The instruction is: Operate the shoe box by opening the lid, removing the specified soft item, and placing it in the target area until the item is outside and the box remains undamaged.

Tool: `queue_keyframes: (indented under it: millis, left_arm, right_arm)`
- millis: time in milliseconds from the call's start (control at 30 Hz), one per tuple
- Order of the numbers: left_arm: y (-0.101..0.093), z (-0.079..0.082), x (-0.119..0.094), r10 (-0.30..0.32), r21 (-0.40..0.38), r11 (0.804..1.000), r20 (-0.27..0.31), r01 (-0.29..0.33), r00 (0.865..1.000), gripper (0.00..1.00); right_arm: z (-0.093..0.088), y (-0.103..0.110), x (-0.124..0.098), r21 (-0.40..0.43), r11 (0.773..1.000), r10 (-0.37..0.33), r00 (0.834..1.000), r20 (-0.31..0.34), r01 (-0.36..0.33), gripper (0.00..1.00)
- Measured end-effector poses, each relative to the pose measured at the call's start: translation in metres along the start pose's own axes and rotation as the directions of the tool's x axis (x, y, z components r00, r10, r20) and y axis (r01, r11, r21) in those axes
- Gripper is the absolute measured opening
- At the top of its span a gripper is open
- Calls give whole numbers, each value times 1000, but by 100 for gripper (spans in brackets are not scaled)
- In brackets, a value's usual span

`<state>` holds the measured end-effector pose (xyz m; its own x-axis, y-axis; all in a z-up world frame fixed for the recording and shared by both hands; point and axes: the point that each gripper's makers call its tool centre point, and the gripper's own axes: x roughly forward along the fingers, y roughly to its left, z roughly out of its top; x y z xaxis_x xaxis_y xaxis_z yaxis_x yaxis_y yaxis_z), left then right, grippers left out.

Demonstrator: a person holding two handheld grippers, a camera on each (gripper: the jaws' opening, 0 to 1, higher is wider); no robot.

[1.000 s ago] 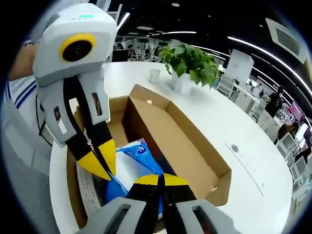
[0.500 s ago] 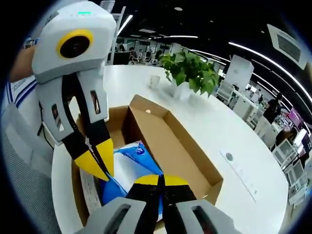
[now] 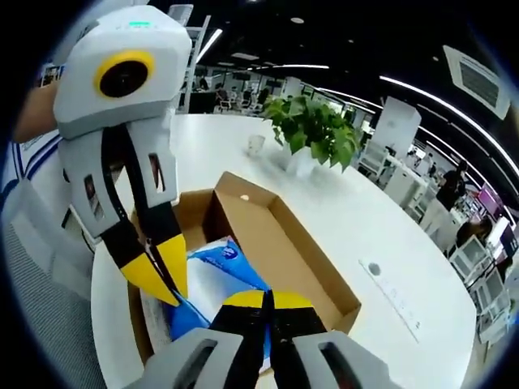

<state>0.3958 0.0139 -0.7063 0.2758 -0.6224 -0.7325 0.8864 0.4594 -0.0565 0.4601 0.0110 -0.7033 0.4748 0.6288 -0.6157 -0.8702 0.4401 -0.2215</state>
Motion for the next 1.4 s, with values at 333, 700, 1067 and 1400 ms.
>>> queue_keyframes:
  millis: [333,700,1067,1400]
  left_arm:
    - [-9,16,-3,-8,17,1000,12,7,1000,0]
    - [-24,44,4,-33,55,998,30,31,999,0]
    - [-44,68,21,-63,98,993,29,60,998,0]
    - [-63,89,44,-92,129,988,31,87,995,0]
  right_arm:
    - [1,-7,-15,6,1000,-15,1000,15,15,0]
    - [-7,-22,-41,34,998,-50,998,26,49,0]
    - [-27,-36,-66,61,994,-89,996,19,87,0]
    - [-53,-50,-90,88,988,-126,992,4,125,0]
